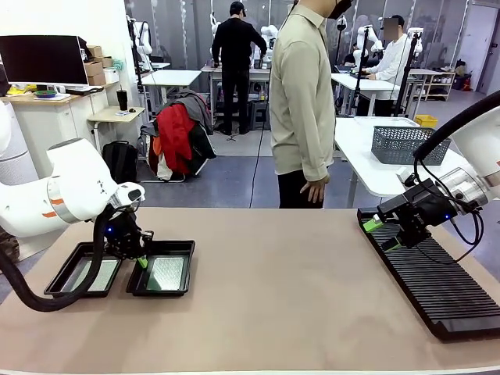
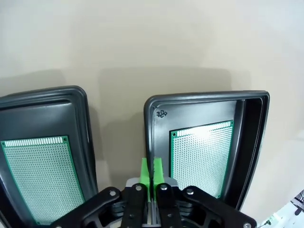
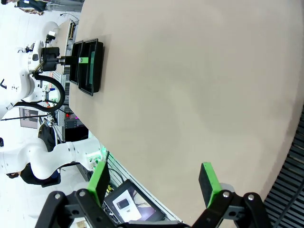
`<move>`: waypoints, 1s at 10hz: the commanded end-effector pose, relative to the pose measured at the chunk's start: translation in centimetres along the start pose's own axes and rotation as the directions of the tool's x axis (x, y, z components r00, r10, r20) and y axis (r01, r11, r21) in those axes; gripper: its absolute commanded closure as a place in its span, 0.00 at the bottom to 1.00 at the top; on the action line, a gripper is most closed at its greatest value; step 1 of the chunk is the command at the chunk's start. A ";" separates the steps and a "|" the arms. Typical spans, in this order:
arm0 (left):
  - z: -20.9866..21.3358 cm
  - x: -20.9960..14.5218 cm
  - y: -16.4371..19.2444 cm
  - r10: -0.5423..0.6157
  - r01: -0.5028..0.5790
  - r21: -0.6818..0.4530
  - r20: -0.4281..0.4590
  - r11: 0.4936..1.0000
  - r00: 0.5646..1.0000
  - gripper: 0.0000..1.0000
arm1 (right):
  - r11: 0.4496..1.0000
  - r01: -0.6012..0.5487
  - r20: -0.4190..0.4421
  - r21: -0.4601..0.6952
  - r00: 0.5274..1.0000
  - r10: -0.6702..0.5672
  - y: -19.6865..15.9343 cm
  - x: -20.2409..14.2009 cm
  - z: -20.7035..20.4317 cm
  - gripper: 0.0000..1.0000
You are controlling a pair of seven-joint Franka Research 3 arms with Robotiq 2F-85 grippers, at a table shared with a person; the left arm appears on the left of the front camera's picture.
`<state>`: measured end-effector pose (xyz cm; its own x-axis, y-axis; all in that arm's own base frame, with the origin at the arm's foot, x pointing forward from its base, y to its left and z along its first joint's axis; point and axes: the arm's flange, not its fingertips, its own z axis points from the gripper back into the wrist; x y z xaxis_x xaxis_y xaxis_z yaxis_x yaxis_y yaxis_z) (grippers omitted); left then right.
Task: Inspect and transfer BCBs to ESD trays.
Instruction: Pick up the ESD tray and place it on the left side of the table.
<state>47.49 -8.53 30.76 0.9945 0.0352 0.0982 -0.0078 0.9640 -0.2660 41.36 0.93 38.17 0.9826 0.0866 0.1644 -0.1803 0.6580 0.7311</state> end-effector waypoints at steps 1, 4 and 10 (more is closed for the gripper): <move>-0.4 0.6 0.5 -0.021 0.021 0.007 0.005 1.000 1.000 1.00 | 1.000 0.003 0.002 0.000 1.000 -0.003 0.2 -0.2 0.0 0.00; -0.2 0.0 0.0 0.000 0.000 0.001 -0.004 1.000 1.000 1.00 | 1.000 0.003 0.002 0.000 1.000 -0.003 0.2 -0.2 0.0 0.00; 0.5 0.0 -0.6 0.007 -0.006 0.035 -0.020 0.999 1.000 0.61 | 1.000 0.003 0.002 0.000 1.000 -0.003 0.2 -0.2 0.0 0.00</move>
<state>47.58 -8.83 30.52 0.9957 0.0295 0.0879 -0.0060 0.9666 -0.2561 41.36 0.93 38.17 0.9826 0.0866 0.1644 -0.1803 0.6580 0.7311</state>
